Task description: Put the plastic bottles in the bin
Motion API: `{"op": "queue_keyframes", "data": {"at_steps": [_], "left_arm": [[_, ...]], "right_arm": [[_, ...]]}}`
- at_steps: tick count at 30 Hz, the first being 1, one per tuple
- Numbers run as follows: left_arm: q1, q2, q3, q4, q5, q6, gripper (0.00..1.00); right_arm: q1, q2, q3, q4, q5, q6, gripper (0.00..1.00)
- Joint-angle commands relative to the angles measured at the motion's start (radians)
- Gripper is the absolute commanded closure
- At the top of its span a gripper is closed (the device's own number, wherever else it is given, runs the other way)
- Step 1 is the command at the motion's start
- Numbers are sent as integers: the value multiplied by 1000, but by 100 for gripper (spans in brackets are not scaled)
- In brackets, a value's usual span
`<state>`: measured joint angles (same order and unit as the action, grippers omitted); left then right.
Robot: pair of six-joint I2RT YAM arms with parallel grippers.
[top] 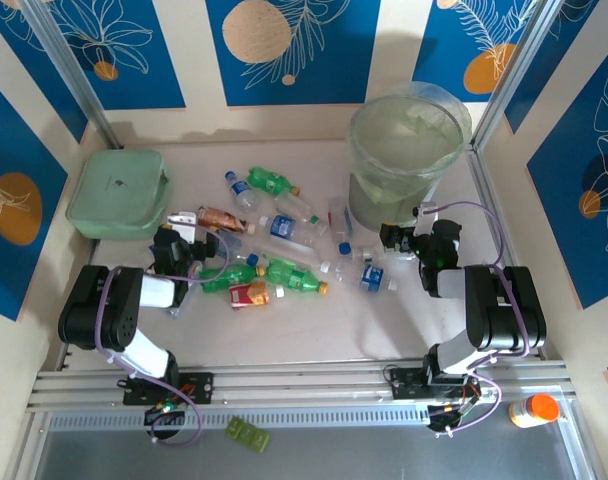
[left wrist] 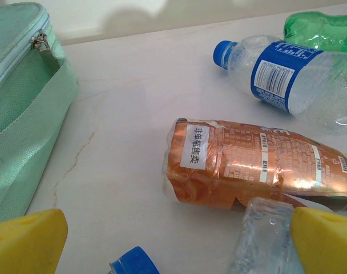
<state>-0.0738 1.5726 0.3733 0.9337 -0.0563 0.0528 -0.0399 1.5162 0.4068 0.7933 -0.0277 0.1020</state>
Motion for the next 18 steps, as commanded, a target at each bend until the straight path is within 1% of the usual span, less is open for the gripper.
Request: {"op": "queue_keyframes", "data": {"at_steps": [1,2,3,4,6,8,11,12,14,16,18], "left_arm": [[3,-44,-8,0,22,9,0],[3,-66,-7,-18,17,6,0],[3,-93,-4,-46,15,3,0],[3,-120,-2,-76,11,1,0],[3,-182,-1,-129,-6,-2,0],[1,-268,8,-200,-30,-6,0],[-22,-418,24,-252,-88,-19,0],[-38,-471,38,-274,-108,-13,0],[-90,-567,84,-362,-139,-1,0],[-167,-650,149,-488,-147,-28,0],[-256,-734,188,-575,-127,-66,0]], "right_arm": [[-4,-2,8,15,-43,-5,1],[-6,-14,20,-16,-71,-15,1],[-4,-42,42,-83,-93,-27,1],[-2,-70,68,-150,-96,-28,1],[0,-113,93,-231,-97,-26,1],[23,-174,103,-295,-60,-30,1],[102,-306,105,-327,-4,-51,1],[144,-357,110,-342,18,-71,1],[207,-451,136,-388,14,-89,1],[276,-543,171,-458,-21,-89,1],[365,-632,209,-551,-9,-112,1]]}}
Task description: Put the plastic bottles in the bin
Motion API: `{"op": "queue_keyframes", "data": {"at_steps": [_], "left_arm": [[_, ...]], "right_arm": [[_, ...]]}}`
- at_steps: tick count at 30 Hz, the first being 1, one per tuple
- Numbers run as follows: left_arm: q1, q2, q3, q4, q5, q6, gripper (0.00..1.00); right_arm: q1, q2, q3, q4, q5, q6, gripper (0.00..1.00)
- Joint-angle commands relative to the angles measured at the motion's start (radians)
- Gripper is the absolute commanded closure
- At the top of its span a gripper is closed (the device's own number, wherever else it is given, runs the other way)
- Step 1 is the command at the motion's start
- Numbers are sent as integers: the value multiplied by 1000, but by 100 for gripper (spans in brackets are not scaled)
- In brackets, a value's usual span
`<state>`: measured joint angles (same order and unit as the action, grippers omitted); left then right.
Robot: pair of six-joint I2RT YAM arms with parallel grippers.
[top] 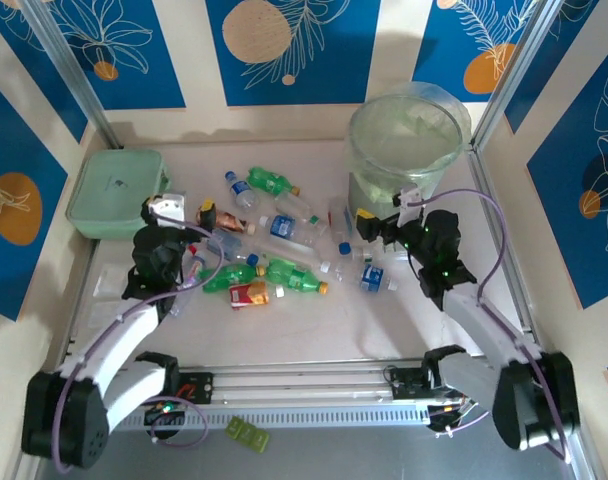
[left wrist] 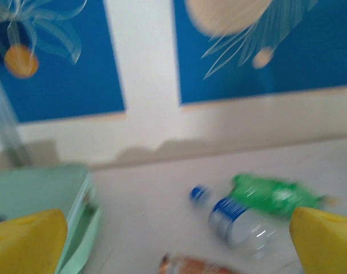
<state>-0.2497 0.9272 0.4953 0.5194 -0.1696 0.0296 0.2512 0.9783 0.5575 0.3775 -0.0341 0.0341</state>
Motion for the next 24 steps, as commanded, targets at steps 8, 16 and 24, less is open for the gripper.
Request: {"op": "queue_keyframes", "data": {"at_steps": [8,16,24], "left_arm": [[-528,-190,413,-843,-233,-218,0],[-554,-255,501,-1140,-294,-536,1],[-450,-30,608,-1284,-107,-694,1]], "right_arm": [[564,-196,393,-730,228,-60,1],[478,-78,635,-1187,27,340,5],[607,199,714,-1445,318,253,12]]}}
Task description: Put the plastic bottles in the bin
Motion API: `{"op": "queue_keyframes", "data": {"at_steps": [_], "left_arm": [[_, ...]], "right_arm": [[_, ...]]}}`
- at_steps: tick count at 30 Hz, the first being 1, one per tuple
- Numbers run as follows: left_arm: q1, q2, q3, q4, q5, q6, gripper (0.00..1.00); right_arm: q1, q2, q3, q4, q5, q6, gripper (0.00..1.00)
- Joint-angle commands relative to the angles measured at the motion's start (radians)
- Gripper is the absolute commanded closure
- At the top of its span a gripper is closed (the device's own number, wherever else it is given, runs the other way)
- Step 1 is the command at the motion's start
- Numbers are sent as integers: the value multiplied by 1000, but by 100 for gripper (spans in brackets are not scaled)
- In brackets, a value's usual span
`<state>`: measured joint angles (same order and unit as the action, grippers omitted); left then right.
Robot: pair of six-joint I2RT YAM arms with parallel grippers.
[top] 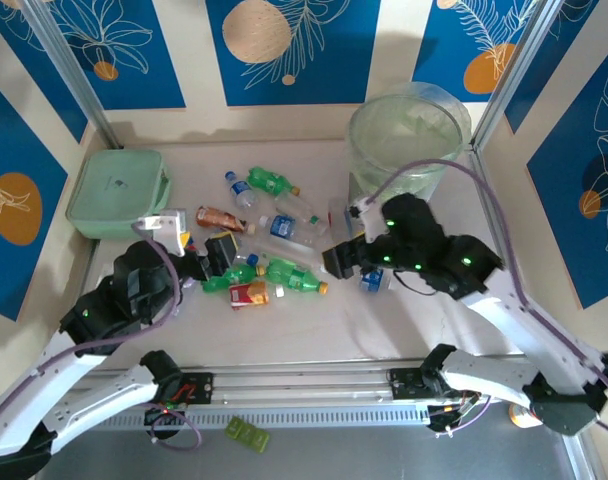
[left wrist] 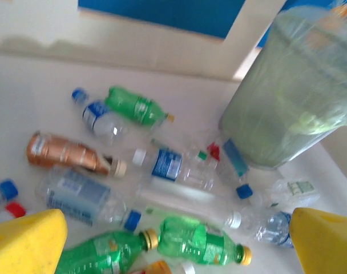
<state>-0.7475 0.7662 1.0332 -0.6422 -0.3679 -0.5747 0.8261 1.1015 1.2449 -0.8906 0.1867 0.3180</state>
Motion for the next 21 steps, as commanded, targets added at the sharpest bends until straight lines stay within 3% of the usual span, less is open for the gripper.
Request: {"op": "queue_keyframes", "data": {"at_steps": [1,7,14,21], "left_arm": [[80,172,86,-134,158,-82,1],[218,164,17,-27,365,-48,0],[108,128,80,-43,267,141,0],[42,46,41,-5,195,227,0]], "right_arm": [[33,142,35,-223,119,-39,12],[22,406,28,-280,252,-100,14],[-39,551,52,-287,460,-131,13],[-5,672,38,-282,571,-157,9]]}}
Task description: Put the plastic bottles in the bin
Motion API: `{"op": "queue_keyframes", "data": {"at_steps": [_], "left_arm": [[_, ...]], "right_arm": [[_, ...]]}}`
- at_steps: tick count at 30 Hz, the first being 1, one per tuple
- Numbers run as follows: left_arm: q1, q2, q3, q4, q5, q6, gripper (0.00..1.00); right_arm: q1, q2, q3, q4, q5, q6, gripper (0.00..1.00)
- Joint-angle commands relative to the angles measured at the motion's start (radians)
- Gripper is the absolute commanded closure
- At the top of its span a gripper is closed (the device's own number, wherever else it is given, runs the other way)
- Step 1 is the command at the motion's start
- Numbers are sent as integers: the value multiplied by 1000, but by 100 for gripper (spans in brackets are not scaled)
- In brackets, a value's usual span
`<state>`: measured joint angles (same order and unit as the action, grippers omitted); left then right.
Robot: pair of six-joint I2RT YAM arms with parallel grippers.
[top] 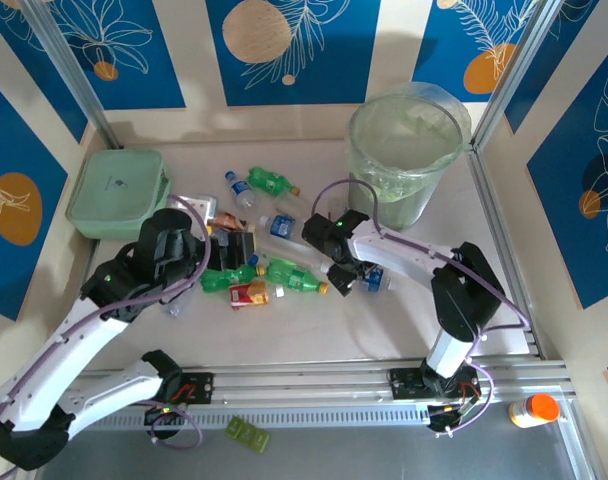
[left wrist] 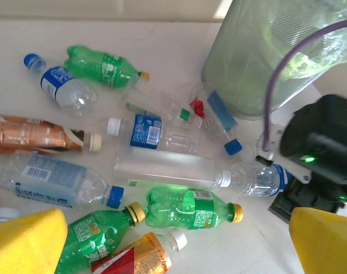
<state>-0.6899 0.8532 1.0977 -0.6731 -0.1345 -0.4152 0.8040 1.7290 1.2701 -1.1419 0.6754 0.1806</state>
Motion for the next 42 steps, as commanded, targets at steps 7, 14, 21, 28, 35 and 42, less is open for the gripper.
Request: {"op": "queue_keyframes", "data": {"at_steps": [7,14,21,28,35,42], "left_arm": [[-56,-81,-64,50,-97,107,1],[-70,-105,-76,60,-130,119,1],[-71,-114,-81,67,-139,125,1],[-71,-114,-85,70,-151,126,1],[-68,-117,-73,66,-175,128,0],[-70,-85,33,7,-171,106,0]], "right_arm": [[16,113,2,61,78,-74,12],[13,184,-1,119,115,-117,17],[21,186,-26,137,100,-119,34],[46,140,-38,99,105,-82,47],[98,-14,-38,16,85,-7,47],[197,-251,51,-59,-2,17,47]]}}
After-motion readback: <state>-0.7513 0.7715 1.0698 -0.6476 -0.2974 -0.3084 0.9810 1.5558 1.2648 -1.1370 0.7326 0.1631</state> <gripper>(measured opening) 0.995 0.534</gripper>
